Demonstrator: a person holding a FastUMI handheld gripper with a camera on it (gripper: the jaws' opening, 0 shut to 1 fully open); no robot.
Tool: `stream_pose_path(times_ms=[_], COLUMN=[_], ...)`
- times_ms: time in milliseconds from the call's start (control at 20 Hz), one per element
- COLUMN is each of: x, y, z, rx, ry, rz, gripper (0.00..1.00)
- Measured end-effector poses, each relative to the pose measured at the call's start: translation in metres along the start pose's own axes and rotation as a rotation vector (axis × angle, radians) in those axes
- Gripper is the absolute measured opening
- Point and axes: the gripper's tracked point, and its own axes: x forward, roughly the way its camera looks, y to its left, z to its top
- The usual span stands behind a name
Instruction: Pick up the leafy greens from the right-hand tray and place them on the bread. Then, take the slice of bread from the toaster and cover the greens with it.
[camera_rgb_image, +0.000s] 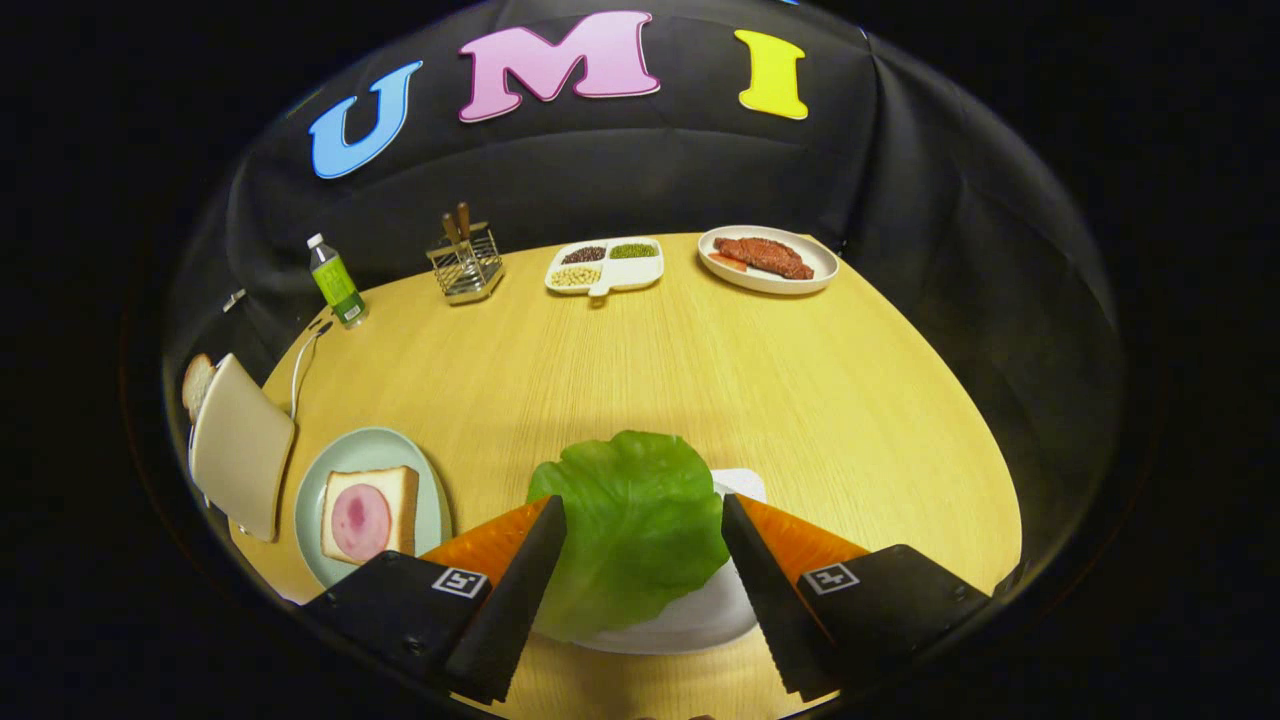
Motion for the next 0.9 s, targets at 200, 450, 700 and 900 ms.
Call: stream_pose_path(times_ms=[200,450,700,900], x=[0.011,0.019,0.016,0.016], y=[0.003,-0.003,-0.001,0.003], z=[-0.019,-0.032,-0.035,-0.034], rx=[-0.034,-0.040,-0.081,-0.111], ry=[0.052,0.080,0.079,0.063], rz=[0.006,0.000,0.011,0.023], gripper=[0.98,0.96,0.94,0.82])
